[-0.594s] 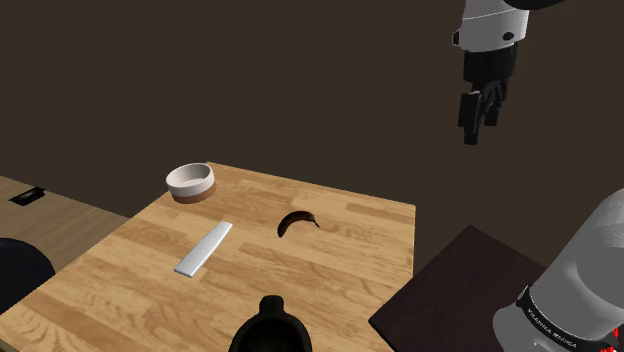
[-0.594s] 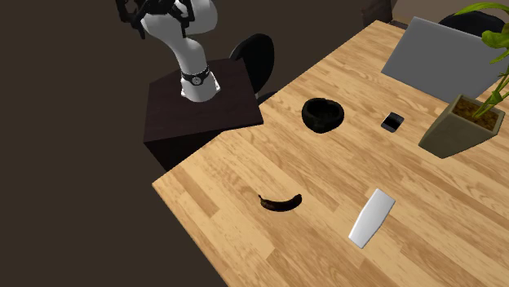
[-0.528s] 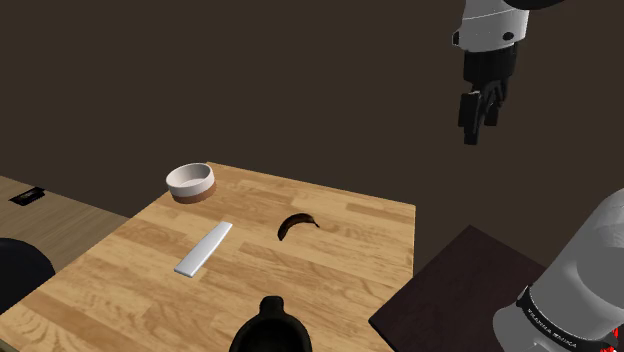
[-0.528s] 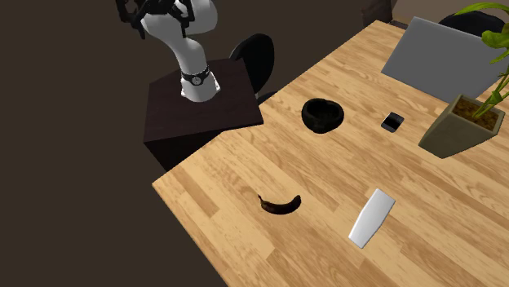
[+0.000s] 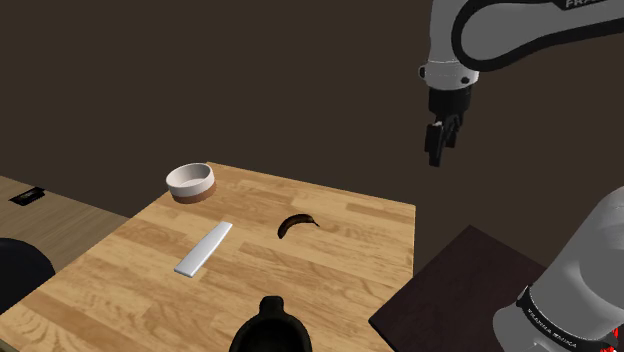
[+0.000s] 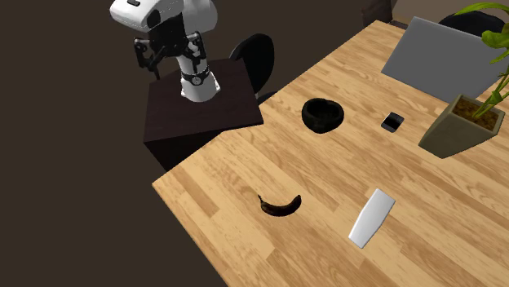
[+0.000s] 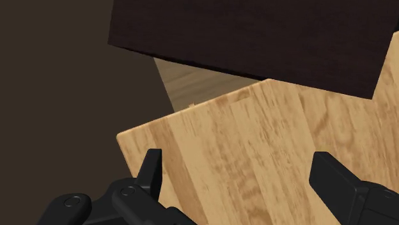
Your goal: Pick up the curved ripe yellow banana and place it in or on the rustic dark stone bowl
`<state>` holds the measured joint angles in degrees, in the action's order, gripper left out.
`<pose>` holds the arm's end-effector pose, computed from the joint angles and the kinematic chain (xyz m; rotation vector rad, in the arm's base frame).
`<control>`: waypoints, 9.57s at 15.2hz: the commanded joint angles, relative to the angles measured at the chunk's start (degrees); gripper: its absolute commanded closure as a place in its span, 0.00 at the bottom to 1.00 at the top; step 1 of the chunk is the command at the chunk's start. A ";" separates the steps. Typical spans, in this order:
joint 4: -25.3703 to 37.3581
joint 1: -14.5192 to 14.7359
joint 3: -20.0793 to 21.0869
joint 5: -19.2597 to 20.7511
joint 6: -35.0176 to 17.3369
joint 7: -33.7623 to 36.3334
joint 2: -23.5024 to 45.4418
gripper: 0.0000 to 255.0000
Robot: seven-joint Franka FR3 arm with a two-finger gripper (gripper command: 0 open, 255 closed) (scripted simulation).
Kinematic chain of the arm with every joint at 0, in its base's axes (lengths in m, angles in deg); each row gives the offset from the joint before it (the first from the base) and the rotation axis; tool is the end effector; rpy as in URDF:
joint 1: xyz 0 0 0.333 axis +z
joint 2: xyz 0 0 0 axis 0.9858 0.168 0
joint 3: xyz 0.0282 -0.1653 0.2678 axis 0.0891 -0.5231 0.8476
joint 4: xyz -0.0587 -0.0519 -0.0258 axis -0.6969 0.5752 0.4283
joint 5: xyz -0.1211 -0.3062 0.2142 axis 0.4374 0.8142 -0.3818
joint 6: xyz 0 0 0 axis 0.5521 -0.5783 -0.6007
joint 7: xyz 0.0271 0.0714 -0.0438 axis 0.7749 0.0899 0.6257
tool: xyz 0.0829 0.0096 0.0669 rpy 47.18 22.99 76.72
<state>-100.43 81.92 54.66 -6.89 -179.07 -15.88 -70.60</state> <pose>0.3326 0.0048 0.4839 3.0162 0.2596 -0.2060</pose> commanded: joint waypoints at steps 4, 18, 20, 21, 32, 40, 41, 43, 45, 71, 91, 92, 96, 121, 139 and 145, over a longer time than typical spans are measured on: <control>-2.19 1.76 0.05 -0.44 -12.78 -1.86 7.46 0.00; 2.60 5.64 1.03 -1.14 -44.07 -8.23 35.41 0.00; 4.54 6.08 1.42 -1.16 -47.54 -9.12 39.67 0.00; 5.62 6.28 1.64 -1.14 -49.15 -9.55 41.80 0.00; 21.46 8.76 4.08 0.67 -61.85 -13.45 64.22 0.00; 24.86 9.68 3.12 1.61 -65.34 -12.85 70.94 0.00; 24.85 9.68 3.11 1.61 -65.35 -12.86 70.93 0.00; 24.86 9.68 3.11 1.61 -65.34 -12.86 70.94 0.00; 24.86 9.68 3.11 1.61 -65.34 -12.86 70.94 0.00; 23.41 8.27 4.92 -0.03 -57.98 -14.20 62.15 1.00; 25.13 7.08 6.55 -2.85 -45.58 -16.29 51.40 1.00; 23.60 7.82 6.85 -2.56 -46.03 -14.97 50.34 1.00; 18.13 10.79 8.30 -1.31 -47.48 -9.41 46.41 1.00; 7.46 28.26 25.05 7.40 -46.48 31.91 38.04 1.00; 6.39 28.86 23.07 18.71 -54.39 41.00 46.74 1.00; 6.39 28.86 23.07 18.71 -54.39 41.00 46.74 0.00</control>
<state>-94.04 110.78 77.72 11.82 -233.46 25.12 -23.86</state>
